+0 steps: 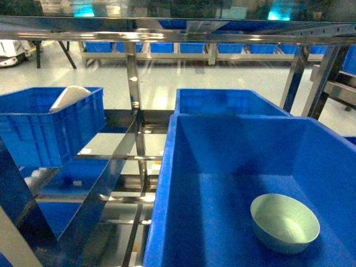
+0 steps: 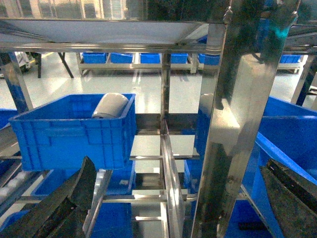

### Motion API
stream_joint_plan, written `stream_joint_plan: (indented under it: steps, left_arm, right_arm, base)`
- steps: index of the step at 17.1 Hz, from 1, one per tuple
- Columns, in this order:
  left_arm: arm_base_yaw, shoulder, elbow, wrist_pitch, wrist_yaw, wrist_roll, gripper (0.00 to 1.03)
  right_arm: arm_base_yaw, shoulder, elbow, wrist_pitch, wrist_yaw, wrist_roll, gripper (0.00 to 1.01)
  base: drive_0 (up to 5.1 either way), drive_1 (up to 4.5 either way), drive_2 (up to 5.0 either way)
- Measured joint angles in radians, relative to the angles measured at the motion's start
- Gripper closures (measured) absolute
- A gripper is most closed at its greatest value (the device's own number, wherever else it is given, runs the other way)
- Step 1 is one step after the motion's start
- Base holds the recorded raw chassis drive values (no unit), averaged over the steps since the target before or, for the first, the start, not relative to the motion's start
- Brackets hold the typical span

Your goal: Place green bowl on second shelf with right arm

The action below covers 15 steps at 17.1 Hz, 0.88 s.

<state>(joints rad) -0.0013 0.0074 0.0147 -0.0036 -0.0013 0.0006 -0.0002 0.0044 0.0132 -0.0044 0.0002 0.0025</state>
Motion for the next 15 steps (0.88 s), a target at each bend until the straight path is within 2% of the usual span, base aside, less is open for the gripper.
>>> stream_joint_plan:
  steps: [1,15]
  left_arm:
    - [0.0,0.0,0.0,0.0,0.0,0.0,0.05]
    - [0.0,0.0,0.0,0.0,0.0,0.0,0.05]
  right_arm:
    - [0.0,0.0,0.0,0.0,0.0,0.0,0.03]
    - [0.0,0.0,0.0,0.0,0.0,0.0,0.03]
  base:
    - [0.0,0.0,0.0]
    - [0.0,0.0,0.0]
